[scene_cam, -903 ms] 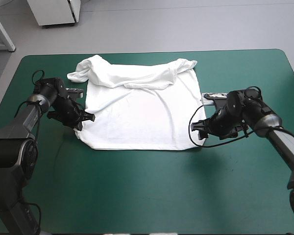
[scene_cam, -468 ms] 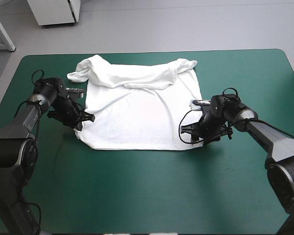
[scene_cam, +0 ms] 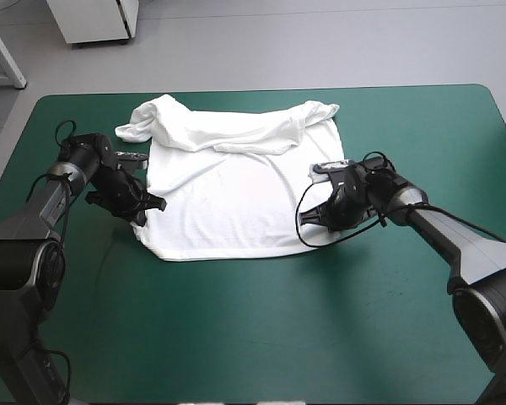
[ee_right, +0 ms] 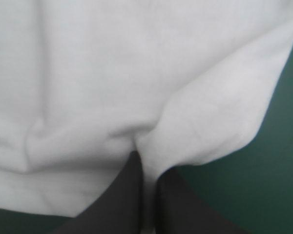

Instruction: Fold the cloth

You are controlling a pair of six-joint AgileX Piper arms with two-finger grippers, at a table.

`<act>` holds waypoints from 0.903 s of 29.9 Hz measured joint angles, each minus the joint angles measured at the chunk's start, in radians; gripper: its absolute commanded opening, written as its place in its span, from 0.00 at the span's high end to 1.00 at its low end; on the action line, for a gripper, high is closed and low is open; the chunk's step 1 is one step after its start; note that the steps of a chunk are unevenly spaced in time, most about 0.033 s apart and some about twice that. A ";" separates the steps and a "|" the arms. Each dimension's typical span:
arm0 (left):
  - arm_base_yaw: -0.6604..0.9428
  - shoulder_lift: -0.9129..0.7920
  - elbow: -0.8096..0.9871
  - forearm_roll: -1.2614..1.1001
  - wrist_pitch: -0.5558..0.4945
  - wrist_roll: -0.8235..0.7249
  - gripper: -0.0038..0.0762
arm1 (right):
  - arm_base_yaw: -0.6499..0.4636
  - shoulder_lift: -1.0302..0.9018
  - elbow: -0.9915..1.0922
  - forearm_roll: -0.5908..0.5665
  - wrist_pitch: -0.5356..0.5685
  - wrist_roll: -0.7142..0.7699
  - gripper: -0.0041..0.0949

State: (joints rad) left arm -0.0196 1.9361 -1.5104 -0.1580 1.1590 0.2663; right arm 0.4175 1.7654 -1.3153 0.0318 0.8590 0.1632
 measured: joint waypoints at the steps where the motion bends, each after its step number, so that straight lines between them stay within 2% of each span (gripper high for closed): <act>1: -0.004 -0.009 -0.004 -0.009 0.004 0.001 0.96 | 0.000 -0.021 -0.030 -0.021 0.009 0.000 0.98; 5: -0.008 -0.092 -0.056 -0.017 0.025 -0.002 0.96 | 0.000 -0.105 -0.149 -0.071 0.071 0.001 0.98; 16: -0.008 -0.371 -0.402 -0.016 0.094 -0.004 0.96 | 0.000 -0.254 -0.604 -0.112 0.349 0.004 0.98; 20: -0.008 -0.452 -0.552 -0.016 0.101 -0.018 0.96 | 0.000 -0.281 -0.794 -0.117 0.390 0.002 0.98; 27: -0.008 -0.498 -0.769 0.060 0.101 -0.019 0.96 | 0.000 -0.295 -1.094 -0.185 0.391 -0.035 0.97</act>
State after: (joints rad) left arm -0.0271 1.4384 -2.2791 -0.0979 1.2604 0.2472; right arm 0.4175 1.4707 -2.4095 -0.1532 1.2500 0.1278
